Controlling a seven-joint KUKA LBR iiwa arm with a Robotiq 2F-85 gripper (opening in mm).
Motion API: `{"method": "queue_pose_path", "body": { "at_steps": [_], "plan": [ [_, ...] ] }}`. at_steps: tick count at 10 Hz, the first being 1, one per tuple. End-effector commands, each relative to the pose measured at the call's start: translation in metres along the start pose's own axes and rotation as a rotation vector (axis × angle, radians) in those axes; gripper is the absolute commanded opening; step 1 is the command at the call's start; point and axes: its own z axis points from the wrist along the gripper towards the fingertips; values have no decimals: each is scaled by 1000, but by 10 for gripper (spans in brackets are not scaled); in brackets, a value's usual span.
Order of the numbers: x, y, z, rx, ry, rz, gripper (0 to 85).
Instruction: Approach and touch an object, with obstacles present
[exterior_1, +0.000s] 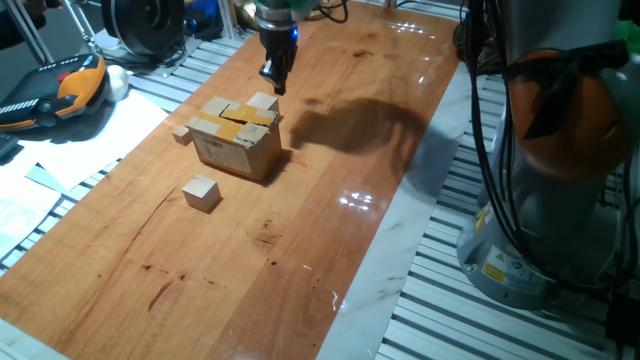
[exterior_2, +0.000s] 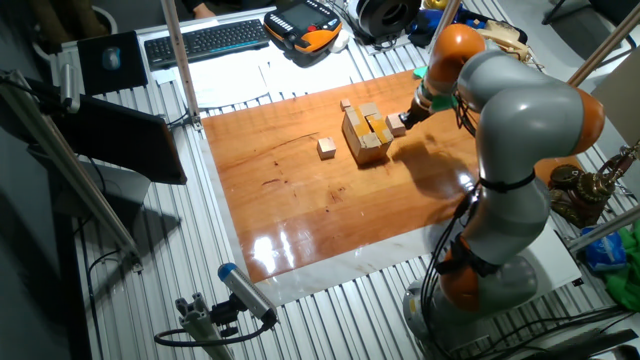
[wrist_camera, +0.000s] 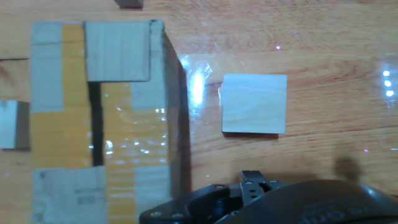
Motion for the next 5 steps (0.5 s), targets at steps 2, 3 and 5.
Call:
{"method": "queue_pose_path", "body": {
  "at_steps": [2,3,5],
  "plan": [
    [1,7,-19,13,9,4,0],
    [2,12,-29,15,9,4,0],
    [5,18,-39,18,3,1,0]
  ]
}}
